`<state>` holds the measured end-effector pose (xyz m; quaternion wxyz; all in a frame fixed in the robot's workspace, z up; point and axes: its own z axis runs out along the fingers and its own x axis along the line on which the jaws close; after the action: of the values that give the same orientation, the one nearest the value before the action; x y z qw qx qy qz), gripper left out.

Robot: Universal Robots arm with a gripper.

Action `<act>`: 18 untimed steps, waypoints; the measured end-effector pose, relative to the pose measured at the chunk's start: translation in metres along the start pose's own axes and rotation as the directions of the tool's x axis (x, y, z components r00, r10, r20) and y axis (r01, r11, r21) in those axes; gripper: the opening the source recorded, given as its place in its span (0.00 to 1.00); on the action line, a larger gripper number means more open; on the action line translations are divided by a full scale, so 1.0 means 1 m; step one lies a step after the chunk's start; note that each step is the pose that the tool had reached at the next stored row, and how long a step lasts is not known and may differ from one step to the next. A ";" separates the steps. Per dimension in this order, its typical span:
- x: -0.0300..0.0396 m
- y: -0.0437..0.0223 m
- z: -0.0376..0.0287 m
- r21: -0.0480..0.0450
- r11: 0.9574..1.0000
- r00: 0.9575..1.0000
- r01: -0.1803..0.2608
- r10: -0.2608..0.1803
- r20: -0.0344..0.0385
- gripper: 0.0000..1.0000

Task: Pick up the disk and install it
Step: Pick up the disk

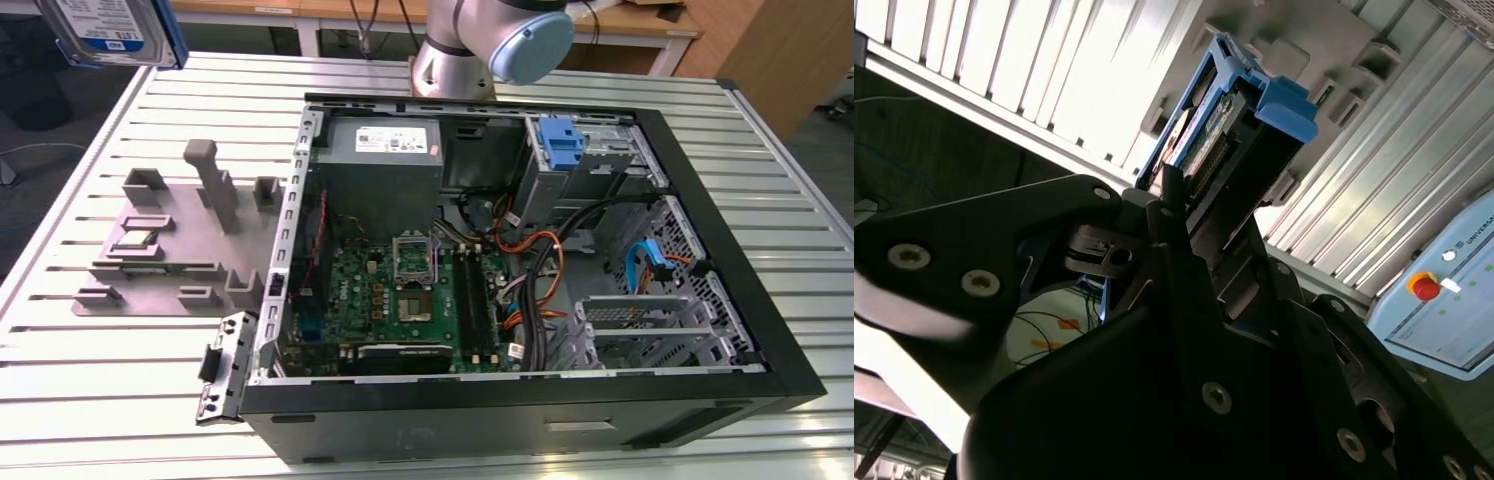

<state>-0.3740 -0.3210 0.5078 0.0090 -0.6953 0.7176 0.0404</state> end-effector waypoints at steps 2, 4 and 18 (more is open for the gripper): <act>0.0000 -0.0012 0.0000 0.000 1.000 1.000 0.000 0.000 0.000 0.35; -0.0001 -0.0018 -0.0001 0.000 1.000 1.000 0.000 0.000 0.000 0.35; -0.0001 -0.0046 -0.0002 0.000 1.000 1.000 0.000 0.000 0.000 0.35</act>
<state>-0.3694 -0.3210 0.5078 0.0090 -0.6953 0.7176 0.0404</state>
